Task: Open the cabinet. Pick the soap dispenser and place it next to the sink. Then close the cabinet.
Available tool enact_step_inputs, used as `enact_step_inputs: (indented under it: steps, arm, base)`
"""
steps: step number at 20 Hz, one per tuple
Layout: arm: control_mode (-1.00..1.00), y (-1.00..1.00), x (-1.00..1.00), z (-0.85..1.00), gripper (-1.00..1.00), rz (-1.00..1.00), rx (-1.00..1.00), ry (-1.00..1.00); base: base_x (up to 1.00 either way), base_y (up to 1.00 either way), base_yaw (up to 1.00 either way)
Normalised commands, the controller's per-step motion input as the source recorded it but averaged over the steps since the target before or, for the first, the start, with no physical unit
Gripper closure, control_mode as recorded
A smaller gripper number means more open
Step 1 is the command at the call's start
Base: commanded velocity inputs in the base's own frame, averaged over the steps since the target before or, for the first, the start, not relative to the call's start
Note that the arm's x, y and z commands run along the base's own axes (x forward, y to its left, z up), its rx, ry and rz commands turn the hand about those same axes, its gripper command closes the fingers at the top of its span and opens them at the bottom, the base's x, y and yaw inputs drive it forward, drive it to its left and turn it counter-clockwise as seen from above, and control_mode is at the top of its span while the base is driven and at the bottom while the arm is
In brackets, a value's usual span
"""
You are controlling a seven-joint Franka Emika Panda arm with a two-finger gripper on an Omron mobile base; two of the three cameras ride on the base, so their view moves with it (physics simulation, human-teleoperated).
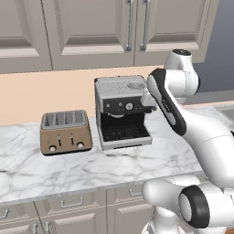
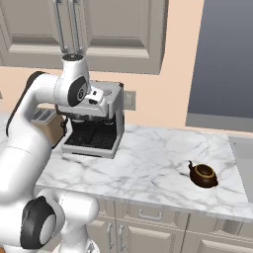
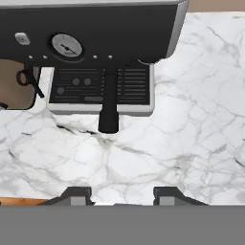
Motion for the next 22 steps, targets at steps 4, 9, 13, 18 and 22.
enact_step_inputs:
  steps: [4, 9, 13, 18, 22]
  arm:
    - [-1.00, 0.05, -0.20, 0.00, -1.00, 0.06, 0.00, -0.02]
    - [-1.00, 0.18, -0.13, 0.00, -1.00, 0.06, 0.00, 0.00]
    - [-1.00, -0.07, -0.37, 0.44, -1.00, 0.00, 0.00, -0.33]
    - [-1.00, -0.05, -0.36, 0.66, -1.00, -0.02, 0.08, -0.30]
    - [-1.00, 0.00, -0.32, 0.68, -1.00, -0.01, 0.03, -0.21]
  base:
    - [0.00, 0.00, 0.00]
    - [0.00, 0.00, 0.00]
    - [0.00, 0.00, 0.00]
    - [0.00, 0.00, 0.00]
    - [0.00, 0.00, 0.00]
